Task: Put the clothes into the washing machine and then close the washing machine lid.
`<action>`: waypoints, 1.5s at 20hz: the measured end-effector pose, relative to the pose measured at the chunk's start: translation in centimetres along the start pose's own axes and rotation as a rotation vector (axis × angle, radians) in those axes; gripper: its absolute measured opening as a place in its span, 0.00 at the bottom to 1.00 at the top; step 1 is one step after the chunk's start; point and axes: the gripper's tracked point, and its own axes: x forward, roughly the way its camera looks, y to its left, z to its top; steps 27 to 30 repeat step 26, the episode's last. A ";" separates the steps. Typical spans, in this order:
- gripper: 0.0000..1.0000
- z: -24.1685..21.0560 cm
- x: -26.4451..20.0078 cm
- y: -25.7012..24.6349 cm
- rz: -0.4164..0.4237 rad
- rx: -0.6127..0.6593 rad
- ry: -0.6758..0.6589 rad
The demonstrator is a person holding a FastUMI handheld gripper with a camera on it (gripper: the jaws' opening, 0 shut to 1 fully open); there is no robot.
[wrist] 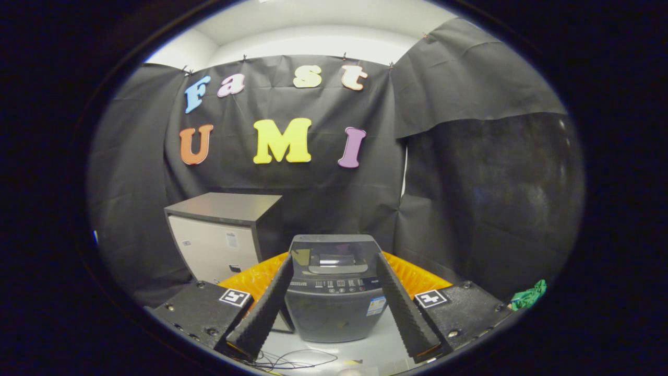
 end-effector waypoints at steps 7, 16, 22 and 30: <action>0.99 -0.3 -2.1 0.1 0.027 -0.018 0.004; 1.00 0.2 -3.2 0.3 0.037 -0.022 -0.020; 1.00 0.2 -3.8 0.5 0.052 -0.021 -0.024; 1.00 0.6 -4.4 0.3 0.051 -0.023 -0.036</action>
